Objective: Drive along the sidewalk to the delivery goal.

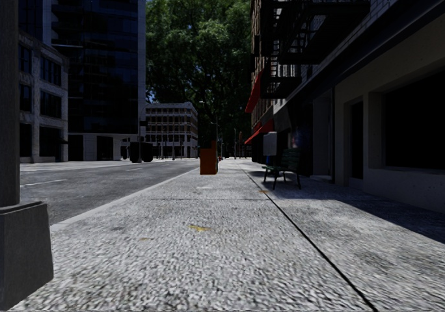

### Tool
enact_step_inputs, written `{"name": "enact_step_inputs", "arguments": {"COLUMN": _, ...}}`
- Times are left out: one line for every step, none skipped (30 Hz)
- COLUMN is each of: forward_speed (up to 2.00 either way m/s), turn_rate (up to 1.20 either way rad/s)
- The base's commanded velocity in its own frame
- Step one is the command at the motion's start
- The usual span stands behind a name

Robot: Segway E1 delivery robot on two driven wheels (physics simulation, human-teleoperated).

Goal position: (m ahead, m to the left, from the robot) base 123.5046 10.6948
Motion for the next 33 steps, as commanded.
{"name": "enact_step_inputs", "arguments": {"forward_speed": 2.0, "turn_rate": 0.0}}
{"name": "enact_step_inputs", "arguments": {"forward_speed": 2.0, "turn_rate": 0.0}}
{"name": "enact_step_inputs", "arguments": {"forward_speed": 2.0, "turn_rate": 0.0}}
{"name": "enact_step_inputs", "arguments": {"forward_speed": 2.0, "turn_rate": 0.0}}
{"name": "enact_step_inputs", "arguments": {"forward_speed": 2.0, "turn_rate": 0.0}}
{"name": "enact_step_inputs", "arguments": {"forward_speed": 2.0, "turn_rate": 0.0}}
{"name": "enact_step_inputs", "arguments": {"forward_speed": 2.0, "turn_rate": 0.0}}
{"name": "enact_step_inputs", "arguments": {"forward_speed": 2.0, "turn_rate": 0.0}}
{"name": "enact_step_inputs", "arguments": {"forward_speed": 2.0, "turn_rate": 0.0}}
{"name": "enact_step_inputs", "arguments": {"forward_speed": 2.0, "turn_rate": 0.0}}
{"name": "enact_step_inputs", "arguments": {"forward_speed": 2.0, "turn_rate": 0.0}}
{"name": "enact_step_inputs", "arguments": {"forward_speed": 2.0, "turn_rate": 0.0}}
{"name": "enact_step_inputs", "arguments": {"forward_speed": 2.0, "turn_rate": 0.0}}
{"name": "enact_step_inputs", "arguments": {"forward_speed": 2.0, "turn_rate": 0.0}}
{"name": "enact_step_inputs", "arguments": {"forward_speed": 2.0, "turn_rate": 0.0}}
{"name": "enact_step_inputs", "arguments": {"forward_speed": 2.0, "turn_rate": 0.0}}
{"name": "enact_step_inputs", "arguments": {"forward_speed": 2.0, "turn_rate": -0.38}}
{"name": "enact_step_inputs", "arguments": {"forward_speed": 2.0, "turn_rate": -0.56}}
{"name": "enact_step_inputs", "arguments": {"forward_speed": 2.0, "turn_rate": -0.63}}
{"name": "enact_step_inputs", "arguments": {"forward_speed": 2.0, "turn_rate": 0.0}}
{"name": "enact_step_inputs", "arguments": {"forward_speed": 2.0, "turn_rate": 0.0}}
{"name": "enact_step_inputs", "arguments": {"forward_speed": 2.0, "turn_rate": 0.0}}
{"name": "enact_step_inputs", "arguments": {"forward_speed": 2.0, "turn_rate": 0.0}}
{"name": "enact_step_inputs", "arguments": {"forward_speed": 2.0, "turn_rate": 0.0}}
{"name": "enact_step_inputs", "arguments": {"forward_speed": 2.0, "turn_rate": 0.0}}
{"name": "enact_step_inputs", "arguments": {"forward_speed": 2.0, "turn_rate": 0.0}}
{"name": "enact_step_inputs", "arguments": {"forward_speed": 2.0, "turn_rate": 0.0}}
{"name": "enact_step_inputs", "arguments": {"forward_speed": 2.0, "turn_rate": 0.0}}
{"name": "enact_step_inputs", "arguments": {"forward_speed": 2.0, "turn_rate": 0.0}}
{"name": "enact_step_inputs", "arguments": {"forward_speed": 2.0, "turn_rate": 0.0}}
{"name": "enact_step_inputs", "arguments": {"forward_speed": 2.0, "turn_rate": 0.0}}
{"name": "enact_step_inputs", "arguments": {"forward_speed": 2.0, "turn_rate": 0.0}}
{"name": "enact_step_inputs", "arguments": {"forward_speed": 2.0, "turn_rate": 0.0}}
